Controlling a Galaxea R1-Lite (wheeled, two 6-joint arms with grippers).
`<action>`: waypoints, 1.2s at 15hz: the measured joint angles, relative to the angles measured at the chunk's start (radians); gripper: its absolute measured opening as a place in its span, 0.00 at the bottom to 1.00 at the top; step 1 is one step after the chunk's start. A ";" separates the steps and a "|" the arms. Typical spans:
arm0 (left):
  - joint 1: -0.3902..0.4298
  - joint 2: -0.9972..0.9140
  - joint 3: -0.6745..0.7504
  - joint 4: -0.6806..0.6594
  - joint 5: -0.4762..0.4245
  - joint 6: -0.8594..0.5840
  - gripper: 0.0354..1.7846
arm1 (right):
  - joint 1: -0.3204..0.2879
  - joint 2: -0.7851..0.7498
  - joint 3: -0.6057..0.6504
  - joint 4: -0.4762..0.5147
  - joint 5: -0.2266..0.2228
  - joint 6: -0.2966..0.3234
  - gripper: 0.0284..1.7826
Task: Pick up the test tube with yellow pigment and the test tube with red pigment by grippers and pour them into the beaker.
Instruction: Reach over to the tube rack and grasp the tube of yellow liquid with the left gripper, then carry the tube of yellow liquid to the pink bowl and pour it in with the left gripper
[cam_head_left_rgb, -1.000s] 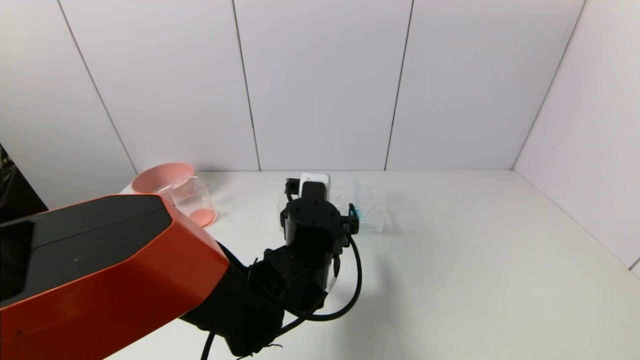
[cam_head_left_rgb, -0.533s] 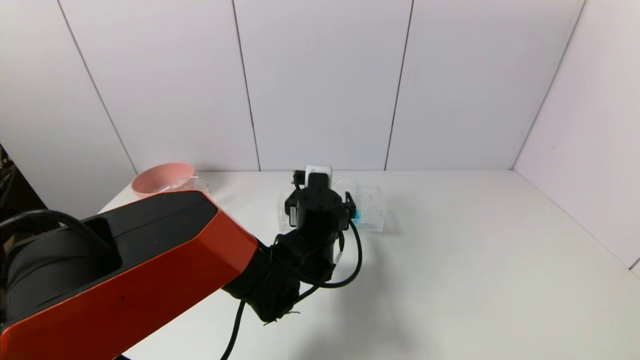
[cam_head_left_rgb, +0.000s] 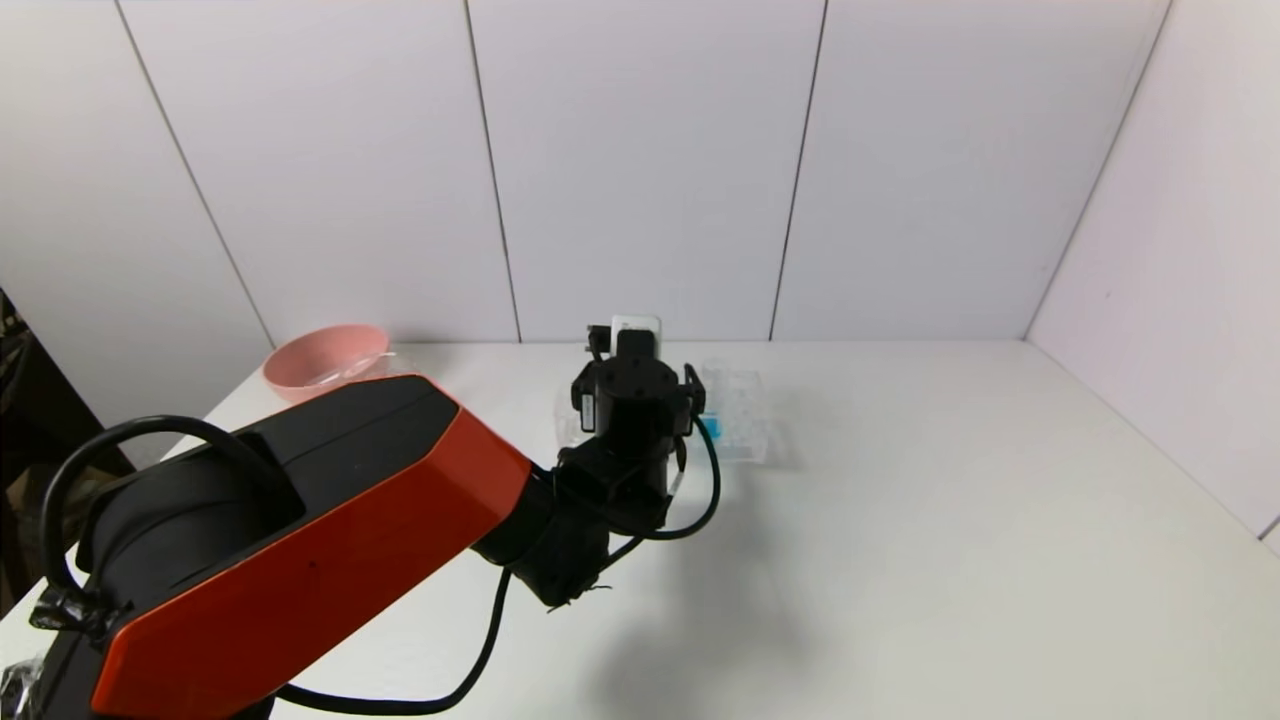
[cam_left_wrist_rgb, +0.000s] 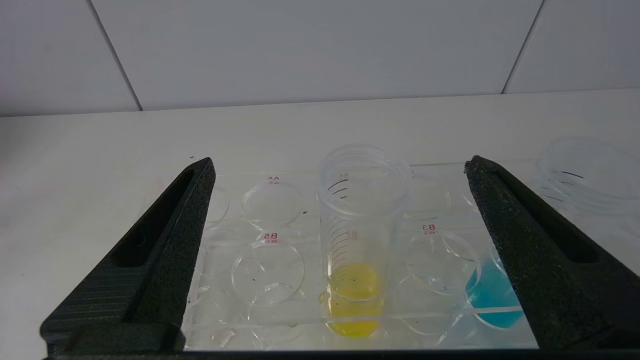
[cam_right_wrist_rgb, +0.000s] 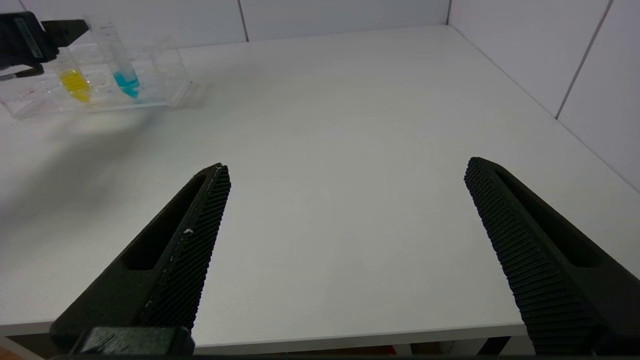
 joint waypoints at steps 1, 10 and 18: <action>0.002 0.002 -0.004 -0.005 -0.001 0.000 0.93 | 0.000 0.000 0.000 0.000 0.000 0.000 0.96; 0.001 0.008 -0.006 -0.011 -0.003 0.000 0.24 | 0.000 0.000 0.000 0.000 0.000 0.000 0.96; -0.005 -0.071 -0.075 -0.006 -0.025 0.182 0.23 | 0.000 0.000 0.000 0.000 0.000 0.000 0.96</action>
